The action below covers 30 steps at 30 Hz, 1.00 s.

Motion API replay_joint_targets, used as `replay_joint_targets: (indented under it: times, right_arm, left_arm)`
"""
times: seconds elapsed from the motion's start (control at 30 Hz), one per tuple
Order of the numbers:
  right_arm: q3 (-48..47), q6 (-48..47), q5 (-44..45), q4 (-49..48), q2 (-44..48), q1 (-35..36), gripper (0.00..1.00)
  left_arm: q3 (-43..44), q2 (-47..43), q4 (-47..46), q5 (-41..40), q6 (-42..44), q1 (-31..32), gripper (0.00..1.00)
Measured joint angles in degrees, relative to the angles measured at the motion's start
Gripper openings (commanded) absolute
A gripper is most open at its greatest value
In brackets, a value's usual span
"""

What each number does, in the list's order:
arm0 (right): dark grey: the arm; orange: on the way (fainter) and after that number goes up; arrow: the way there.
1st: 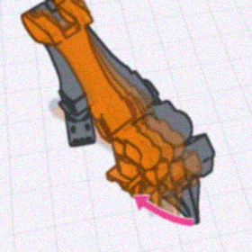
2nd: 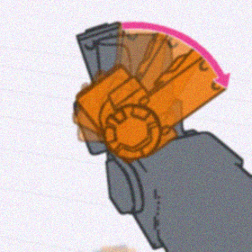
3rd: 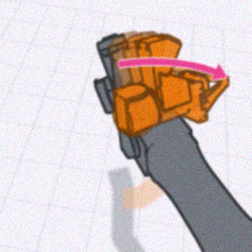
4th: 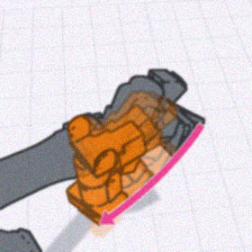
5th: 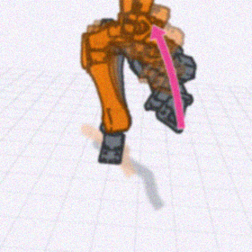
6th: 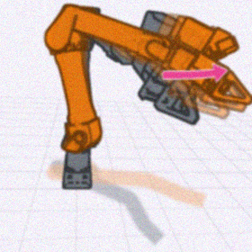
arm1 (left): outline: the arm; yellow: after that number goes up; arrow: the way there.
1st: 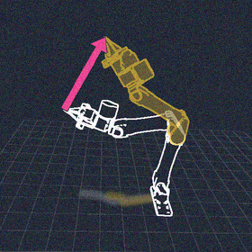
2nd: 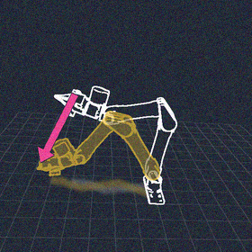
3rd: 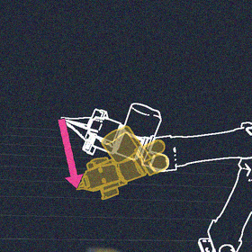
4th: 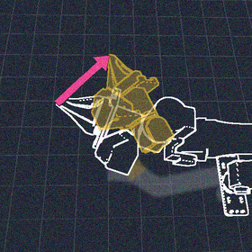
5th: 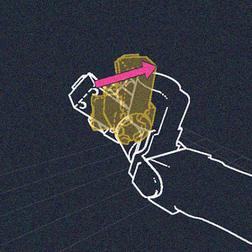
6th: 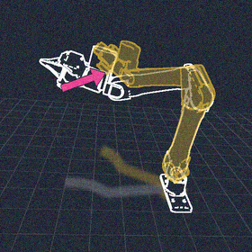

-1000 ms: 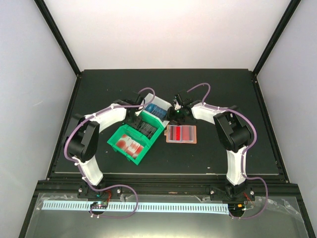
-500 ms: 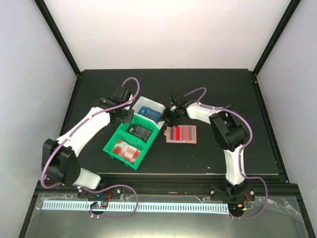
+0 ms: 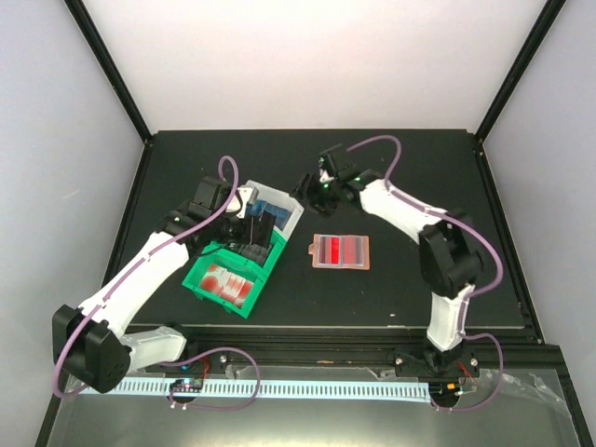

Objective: Put the credit cards into the card holder
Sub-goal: Pick up the credit card from the storage box.

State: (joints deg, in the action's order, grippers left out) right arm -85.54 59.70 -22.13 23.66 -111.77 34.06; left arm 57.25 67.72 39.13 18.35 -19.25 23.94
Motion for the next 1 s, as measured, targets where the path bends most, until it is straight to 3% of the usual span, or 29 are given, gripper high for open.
replay_joint_targets:
  times: [0.23,0.47,0.73,1.0]
  right_arm:
    - [7.0,-9.9,5.2,5.2,15.8,-4.1,0.7]
    - [21.6,-17.0,10.1,10.1,25.0,-12.5,0.71]
    - [26.5,-24.4,14.3,14.3,25.3,-15.8,0.72]
    - [25.3,-30.7,14.2,15.0,17.9,-15.6,0.7]
  left_arm:
    - [-3.1,0.7,-9.1,6.7,-6.4,3.0,0.02]
    - [-3.1,7.8,-20.1,7.9,-12.3,8.5,0.01]
    - [-3.0,20.3,-31.3,7.3,-19.9,13.4,0.02]
    - [-0.4,29.9,-37.9,6.2,-26.5,16.6,0.02]
